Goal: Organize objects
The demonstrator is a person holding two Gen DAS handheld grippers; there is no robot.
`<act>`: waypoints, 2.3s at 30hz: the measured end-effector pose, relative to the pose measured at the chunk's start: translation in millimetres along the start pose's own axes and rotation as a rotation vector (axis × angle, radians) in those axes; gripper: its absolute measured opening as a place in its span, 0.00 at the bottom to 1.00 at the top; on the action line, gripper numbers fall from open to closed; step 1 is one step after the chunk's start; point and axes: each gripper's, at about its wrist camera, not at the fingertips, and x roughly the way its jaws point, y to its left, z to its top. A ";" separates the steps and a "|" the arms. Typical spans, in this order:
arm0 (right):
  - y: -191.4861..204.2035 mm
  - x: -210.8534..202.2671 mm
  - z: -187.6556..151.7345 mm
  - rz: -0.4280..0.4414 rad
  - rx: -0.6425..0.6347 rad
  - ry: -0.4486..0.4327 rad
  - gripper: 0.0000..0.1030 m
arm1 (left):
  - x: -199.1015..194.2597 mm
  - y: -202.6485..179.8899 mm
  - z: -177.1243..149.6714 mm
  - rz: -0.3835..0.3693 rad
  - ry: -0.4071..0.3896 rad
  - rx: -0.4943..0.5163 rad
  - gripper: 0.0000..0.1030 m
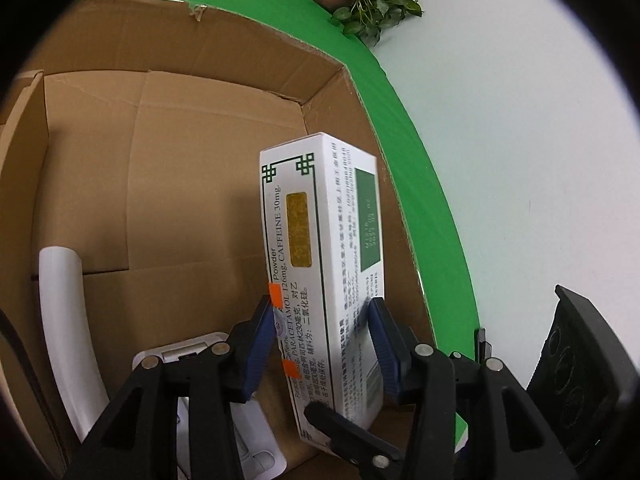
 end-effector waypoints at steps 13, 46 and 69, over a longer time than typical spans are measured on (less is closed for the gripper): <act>20.0 5.9 -0.7 -0.119 -0.009 0.069 0.58 | -115.0 -10.8 -44.0 0.159 -0.242 0.072 0.46; 102.6 -74.7 -124.0 -0.136 -0.015 -0.594 1.00 | -168.7 45.8 -212.1 0.788 -0.678 0.192 0.80; 100.6 -34.4 -120.3 -0.175 -0.067 -0.620 1.00 | -162.2 46.3 -220.6 0.811 -0.745 0.212 0.88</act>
